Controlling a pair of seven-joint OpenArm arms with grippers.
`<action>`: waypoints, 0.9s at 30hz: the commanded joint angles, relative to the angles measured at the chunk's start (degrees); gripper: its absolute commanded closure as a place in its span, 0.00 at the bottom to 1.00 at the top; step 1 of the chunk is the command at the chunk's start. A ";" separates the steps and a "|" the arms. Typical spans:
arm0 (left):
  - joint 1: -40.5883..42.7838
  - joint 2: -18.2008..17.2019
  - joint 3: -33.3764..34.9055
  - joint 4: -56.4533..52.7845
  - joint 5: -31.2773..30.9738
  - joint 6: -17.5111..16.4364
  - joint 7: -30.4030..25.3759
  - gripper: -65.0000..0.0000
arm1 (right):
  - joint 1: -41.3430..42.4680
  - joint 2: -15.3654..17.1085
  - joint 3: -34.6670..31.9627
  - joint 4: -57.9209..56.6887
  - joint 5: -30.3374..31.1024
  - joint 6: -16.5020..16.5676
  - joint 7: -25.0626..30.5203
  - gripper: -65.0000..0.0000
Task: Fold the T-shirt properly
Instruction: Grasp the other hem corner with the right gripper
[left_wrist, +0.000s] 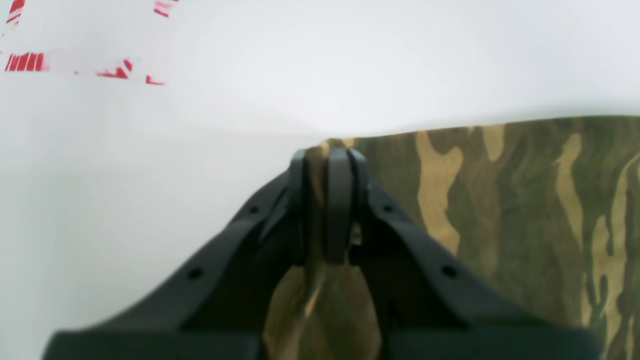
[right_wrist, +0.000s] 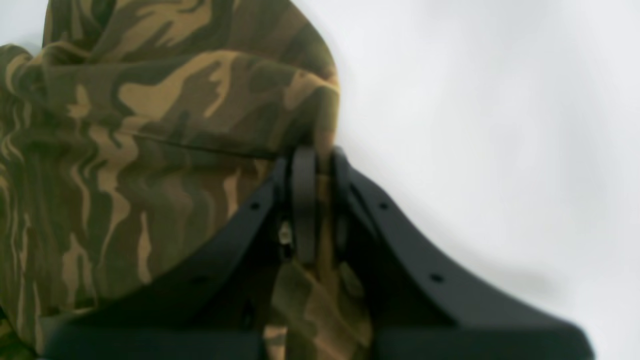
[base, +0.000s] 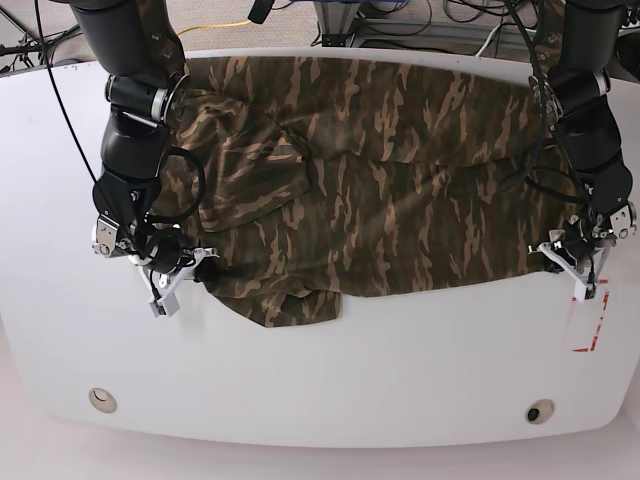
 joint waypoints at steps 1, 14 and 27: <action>-2.41 -0.84 0.88 1.22 -1.03 -0.05 -1.22 0.97 | 2.00 0.78 -0.13 0.83 -0.70 -0.12 -0.29 1.00; -4.43 -0.67 1.24 9.49 -0.95 -0.49 -1.13 0.97 | 4.37 2.71 -0.48 7.60 -0.78 -0.12 -4.16 1.00; -1.71 -0.23 4.75 21.79 -1.39 -4.97 -1.13 0.97 | 1.82 2.89 -0.22 22.63 -0.61 -0.12 -13.91 1.00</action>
